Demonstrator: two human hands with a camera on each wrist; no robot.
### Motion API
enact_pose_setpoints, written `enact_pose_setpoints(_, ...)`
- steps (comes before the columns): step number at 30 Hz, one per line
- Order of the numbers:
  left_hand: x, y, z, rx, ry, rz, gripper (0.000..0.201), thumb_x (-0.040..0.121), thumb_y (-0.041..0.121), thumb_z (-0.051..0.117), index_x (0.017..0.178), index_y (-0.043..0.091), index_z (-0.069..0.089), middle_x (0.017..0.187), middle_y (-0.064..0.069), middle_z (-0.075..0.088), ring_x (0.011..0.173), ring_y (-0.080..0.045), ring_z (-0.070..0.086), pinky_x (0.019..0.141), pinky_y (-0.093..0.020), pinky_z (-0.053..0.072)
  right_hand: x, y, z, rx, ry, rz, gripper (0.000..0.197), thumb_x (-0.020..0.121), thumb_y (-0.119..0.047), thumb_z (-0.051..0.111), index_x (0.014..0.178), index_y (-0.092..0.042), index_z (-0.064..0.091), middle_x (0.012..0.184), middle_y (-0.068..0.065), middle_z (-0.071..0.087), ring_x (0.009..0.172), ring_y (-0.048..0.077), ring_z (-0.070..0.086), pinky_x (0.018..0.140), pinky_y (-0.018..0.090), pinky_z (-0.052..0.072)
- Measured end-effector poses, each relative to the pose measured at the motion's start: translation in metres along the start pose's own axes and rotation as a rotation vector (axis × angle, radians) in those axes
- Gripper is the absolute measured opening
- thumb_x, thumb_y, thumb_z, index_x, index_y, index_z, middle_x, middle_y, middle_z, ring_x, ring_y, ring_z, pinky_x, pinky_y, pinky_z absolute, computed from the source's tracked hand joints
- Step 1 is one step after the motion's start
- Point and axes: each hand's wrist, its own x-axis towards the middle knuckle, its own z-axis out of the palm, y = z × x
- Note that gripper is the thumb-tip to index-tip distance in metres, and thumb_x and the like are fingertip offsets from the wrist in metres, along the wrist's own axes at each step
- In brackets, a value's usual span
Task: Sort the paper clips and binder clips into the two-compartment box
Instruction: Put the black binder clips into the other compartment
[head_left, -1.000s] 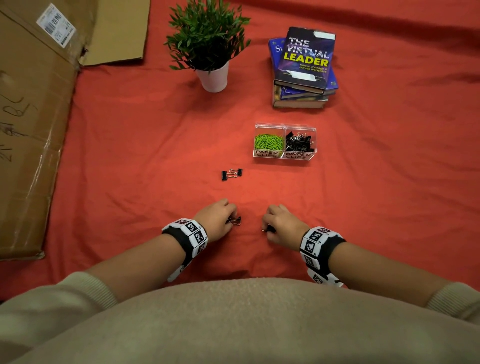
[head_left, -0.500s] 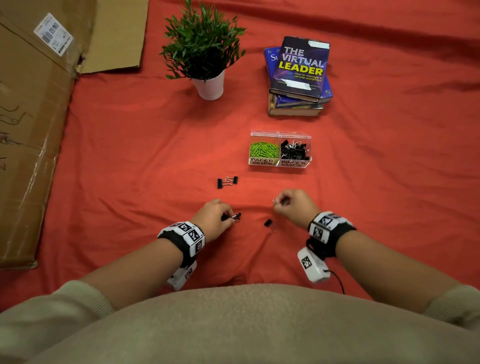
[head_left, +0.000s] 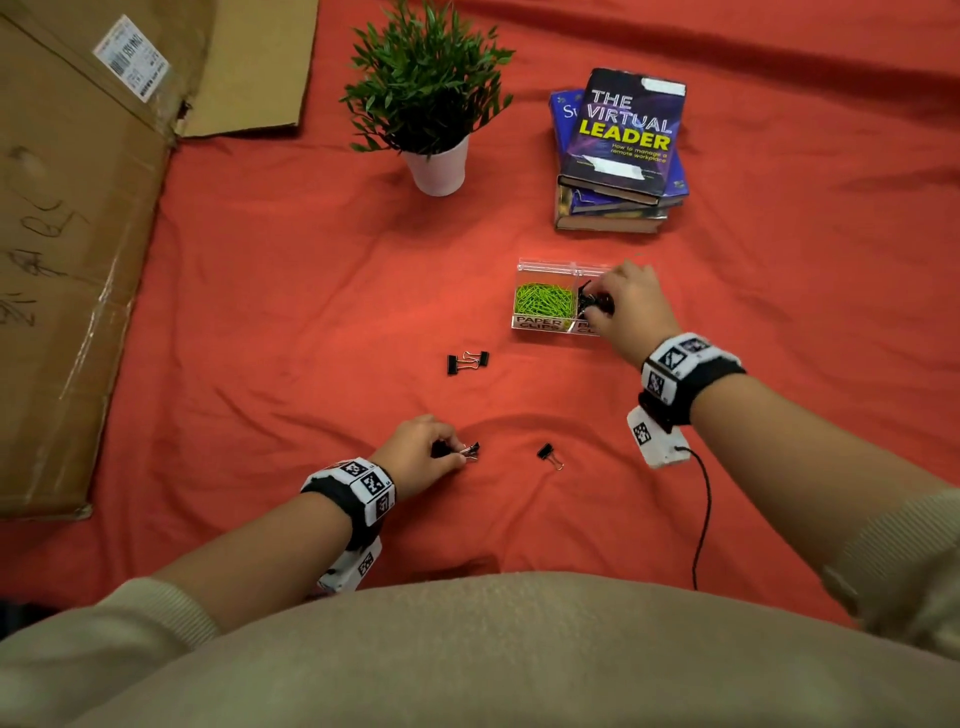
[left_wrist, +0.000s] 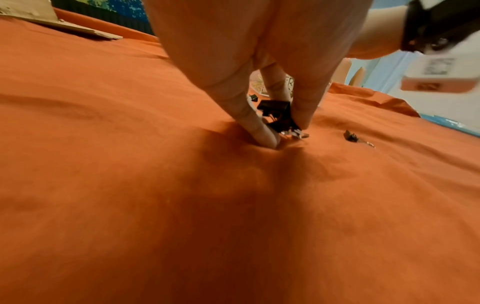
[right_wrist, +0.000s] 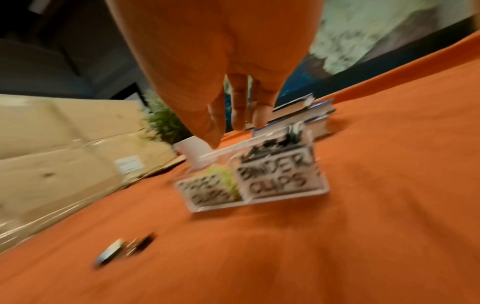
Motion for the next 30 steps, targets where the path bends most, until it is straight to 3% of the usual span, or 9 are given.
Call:
enact_pose_setpoints(3,0.005,0.006,-0.005,-0.007,-0.034,0.020,0.010,0.080,0.023,0.074,0.087,0.017,0.073,0.089,0.002,0.058,0.085,-0.012,0.052,0.078,-0.024,0.040,-0.038,-0.024,0.026,0.016,-0.329,-0.158,0.010,0.081,-0.017,0.062,0.088,-0.012,0.066,0.092,0.007,0.063,0.087,0.023,0.059,0.080,0.034,0.048)
enact_pose_setpoints(5,0.012,0.012,-0.011,-0.028,-0.004,0.019,0.009,0.080,0.021,0.074,0.087,0.016,0.074,0.089,-0.001,0.060,0.084,-0.011,0.052,0.074,-0.021,0.037,-0.064,-0.034,0.047,-0.057,-0.550,-0.214,0.013,0.081,-0.022,0.064,0.088,-0.011,0.064,0.094,0.008,0.063,0.087,0.026,0.059,0.076,0.034,0.046)
enact_pose_setpoints(7,0.021,0.019,-0.017,-0.073,0.081,-0.007,0.008,0.080,0.020,0.074,0.086,0.015,0.074,0.087,-0.001,0.059,0.081,-0.012,0.052,0.071,-0.021,0.034,-0.083,-0.037,0.061,-0.084,-0.647,-0.211,0.017,0.080,-0.021,0.064,0.093,-0.011,0.061,0.102,0.010,0.057,0.091,0.027,0.057,0.079,0.034,0.044)
enact_pose_setpoints(11,0.047,0.027,-0.031,-0.140,0.260,-0.045,0.009,0.079,0.019,0.074,0.085,0.012,0.074,0.085,0.000,0.053,0.077,-0.014,0.050,0.074,-0.025,0.040,-0.093,-0.034,0.067,0.021,-0.640,-0.142,0.018,0.077,-0.008,0.061,0.095,-0.007,0.062,0.102,0.011,0.055,0.091,0.026,0.056,0.082,0.028,0.042)
enact_pose_setpoints(15,0.071,0.025,-0.037,-0.115,0.347,-0.038,0.011,0.081,0.015,0.071,0.090,0.009,0.074,0.091,-0.003,0.055,0.084,-0.016,0.053,0.076,-0.016,0.035,-0.072,-0.041,0.055,0.138,-0.452,-0.048,0.019,0.075,-0.011,0.068,0.094,-0.008,0.065,0.097,0.007,0.063,0.079,0.017,0.056,0.076,0.025,0.045)
enact_pose_setpoints(17,0.075,0.022,-0.035,-0.075,0.342,-0.042,0.010,0.082,0.012,0.069,0.091,0.007,0.073,0.097,-0.006,0.058,0.088,-0.015,0.054,0.078,-0.014,0.033,-0.050,-0.047,0.053,0.139,-0.367,-0.023,0.024,0.077,-0.016,0.069,0.100,-0.010,0.065,0.102,0.006,0.062,0.086,0.018,0.058,0.077,0.020,0.041)
enact_pose_setpoints(23,0.078,0.019,-0.034,0.067,0.244,-0.045,0.011,0.081,0.012,0.067,0.091,0.008,0.069,0.101,-0.011,0.062,0.096,-0.028,0.059,0.087,-0.034,0.044,-0.001,-0.083,0.077,0.065,-0.355,-0.042,0.043,0.081,-0.015,0.065,0.122,-0.005,0.057,0.124,0.013,0.048,0.109,0.027,0.055,0.100,0.033,0.042)
enact_pose_setpoints(26,0.078,0.019,-0.037,0.125,0.194,-0.035,0.010,0.081,0.013,0.066,0.090,0.010,0.067,0.099,-0.010,0.061,0.095,-0.027,0.058,0.085,-0.036,0.044,0.003,-0.095,0.094,0.002,-0.397,-0.062,0.033,0.083,-0.011,0.059,0.114,0.000,0.061,0.119,0.018,0.048,0.109,0.033,0.052,0.097,0.036,0.042)
enact_pose_setpoints(30,0.077,0.018,-0.038,0.088,0.191,-0.064,0.008,0.081,0.014,0.068,0.089,0.012,0.066,0.093,-0.006,0.051,0.088,-0.022,0.054,0.078,-0.027,0.039,-0.003,-0.096,0.103,-0.030,-0.402,-0.054,0.028,0.084,-0.009,0.056,0.109,0.000,0.063,0.116,0.017,0.048,0.109,0.036,0.050,0.095,0.039,0.045)
